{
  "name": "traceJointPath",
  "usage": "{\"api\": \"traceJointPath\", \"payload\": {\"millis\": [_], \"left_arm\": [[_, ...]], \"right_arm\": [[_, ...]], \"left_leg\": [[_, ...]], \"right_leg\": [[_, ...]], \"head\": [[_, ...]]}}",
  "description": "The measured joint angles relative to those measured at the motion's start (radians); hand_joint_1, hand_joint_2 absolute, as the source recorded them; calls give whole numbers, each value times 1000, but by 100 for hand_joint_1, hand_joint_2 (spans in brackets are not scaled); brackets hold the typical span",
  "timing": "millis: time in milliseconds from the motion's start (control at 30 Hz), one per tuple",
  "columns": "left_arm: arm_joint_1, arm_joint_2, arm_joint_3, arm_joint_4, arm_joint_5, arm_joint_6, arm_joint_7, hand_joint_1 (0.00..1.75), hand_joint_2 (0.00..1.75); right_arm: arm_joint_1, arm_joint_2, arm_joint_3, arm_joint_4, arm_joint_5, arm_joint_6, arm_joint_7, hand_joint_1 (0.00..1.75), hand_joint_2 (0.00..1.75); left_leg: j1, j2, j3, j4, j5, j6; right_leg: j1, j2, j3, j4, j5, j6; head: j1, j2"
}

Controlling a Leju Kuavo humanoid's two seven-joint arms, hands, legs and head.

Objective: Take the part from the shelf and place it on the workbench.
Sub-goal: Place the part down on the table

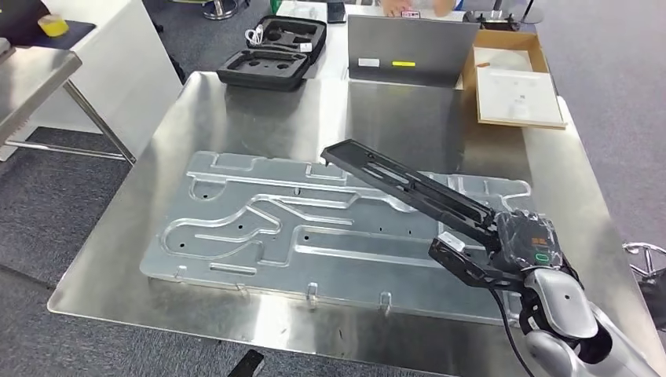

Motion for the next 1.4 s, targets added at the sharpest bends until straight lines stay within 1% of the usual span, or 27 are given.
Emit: {"api": "traceJointPath", "payload": {"millis": [33,100,167,200,233,267,300,367,433,500,567,633,700,733,767,800,867,900,933,1067,1100,1167,1233,1267,1300,1367,1400], "left_arm": [[0,0,-1,0,0,0,0,0,175],[-3,1,-2,0,0,0,-1,0,175],[-2,0,-3,0,0,0,-1,0,175],[0,0,-3,0,-1,-1,-1,0,175],[1,0,-4,0,-1,-1,-1,0,175],[1,0,-4,0,0,-1,-1,0,175],[1,1,-4,0,0,-1,-1,0,175],[2,4,-4,0,0,-1,0,0,175],[6,8,-5,0,0,-1,0,0,175],[8,10,-5,1,0,-1,0,0,175],[7,10,-6,1,0,0,0,0,175],[5,10,-6,1,0,0,-1,0,175],[5,9,-6,1,0,0,-1,0,175],[7,9,-6,1,-2,0,-2,0,175],[11,8,-7,1,-8,-1,-5,0,175],[16,8,-8,1,-16,0,-9,0,175],[27,7,-11,1,-36,1,-16,0,175],[30,7,-12,1,-44,3,-18,0,175],[32,6,-12,1,-50,4,-19,0,175],[36,6,-12,1,-59,6,-19,0,175],[35,6,-12,1,-61,5,-19,0,175],[33,4,-12,1,-62,5,-19,0,175],[31,1,-12,1,-64,5,-19,0,175],[30,-1,-12,1,-65,5,-18,0,175],[30,-1,-12,1,-67,5,-17,0,175],[27,-3,-12,1,-70,4,-14,0,175],[23,-6,-12,0,-71,2,-13,0,175]], "right_arm": [[0,0,0,0,0,0,0,175,175],[-3,0,1,0,1,0,0,175,175],[-3,1,1,0,1,0,0,175,175],[-3,1,1,0,1,0,0,175,175],[-3,1,1,0,1,0,0,175,175],[-3,1,1,0,1,0,0,175,175],[-2,1,1,0,1,0,0,175,175],[-2,3,1,1,1,0,0,175,175],[-1,6,2,2,1,0,0,175,175],[-2,9,2,3,0,0,0,175,175],[-3,9,2,3,0,0,0,175,175],[-4,9,2,4,0,0,0,175,175],[-3,9,3,6,0,0,0,175,175],[-1,9,3,7,4,1,-4,175,175],[-2,9,4,8,12,4,-13,175,175],[-9,9,7,7,27,14,-32,175,175],[-42,14,32,3,73,60,-109,175,175],[-64,19,55,-1,93,89,-155,175,175],[-82,25,81,-8,108,116,-194,175,175],[-120,58,158,-40,121,156,-242,175,175],[-130,63,170,-44,122,157,-245,175,175],[-148,68,193,-49,124,158,-250,175,175],[-159,76,220,-51,126,159,-263,175,175],[-165,82,236,-51,128,161,-271,175,175],[-172,89,252,-51,130,164,-279,175,175],[-187,102,281,-51,136,172,-291,175,175],[-193,107,294,-51,138,176,-295,175,175]], "left_leg": [[1,2,-11,26,6,-4],[4,5,-80,134,10,-14],[4,6,-179,266,-26,-19],[4,6,-217,303,-51,-17],[3,6,-240,309,-64,-14],[0,6,-246,282,-54,-8],[-4,6,-238,227,-20,0],[-20,2,-205,87,91,23],[-31,-6,-180,5,152,38],[-28,-11,-155,-22,153,43],[-23,-10,-123,-40,154,49],[-22,-9,-99,-44,143,54],[-22,-10,-77,-43,122,55],[-22,-10,-63,-42,111,54],[-22,-11,-48,-40,99,53],[-21,-11,-33,-36,86,51],[-22,-12,-15,-23,59,45],[-23,-13,-13,-15,47,41],[-24,-15,-13,-10,38,36],[-21,-16,-34,29,13,14],[-18,-11,-55,63,-8,6],[-8,-5,-123,185,-64,-9],[5,-3,-176,270,-85,-20],[11,-2,-178,264,-70,-25],[18,-2,-161,221,-41,-29],[27,-2,-103,92,18,-37],[27,-2,-85,49,24,-36]], "right_leg": [[0,1,7,-2,-6,-6],[0,1,27,-7,-17,-15],[3,0,51,-10,-35,-19],[4,0,65,-11,-45,-21],[6,0,81,-11,-56,-22],[7,1,98,-11,-68,-23],[7,1,115,-12,-79,-23],[7,5,139,-16,-100,-20],[8,10,158,-25,-114,-10],[11,12,175,-31,-114,-1],[11,9,162,12,-110,4],[10,6,101,119,-135,9],[10,6,23,213,-196,15],[9,6,-2,224,-221,18],[9,5,-13,204,-225,20],[8,4,-13,158,-198,21],[9,3,-5,43,-74,16],[12,3,-2,7,-22,11],[15,3,-1,-11,12,3],[13,-9,9,-19,19,-19],[12,-15,11,-19,19,-23],[13,-27,11,-19,18,-27],[12,-34,12,-19,16,-28],[10,-35,12,-18,17,-27],[8,-34,13,-17,17,-25],[4,-30,13,-13,20,-16],[3,-28,12,-11,22,-8]], "head": [[-1,0],[-2,0],[-3,0],[-3,0],[-3,0],[-3,0],[-3,0],[-2,0],[-2,0],[-2,0],[0,0],[3,0],[3,0],[3,0],[3,0],[3,0],[3,0],[2,0],[1,0],[-3,0],[-4,0],[-4,0],[-4,0],[-4,0],[-4,0],[-5,0],[-4,0]]}}
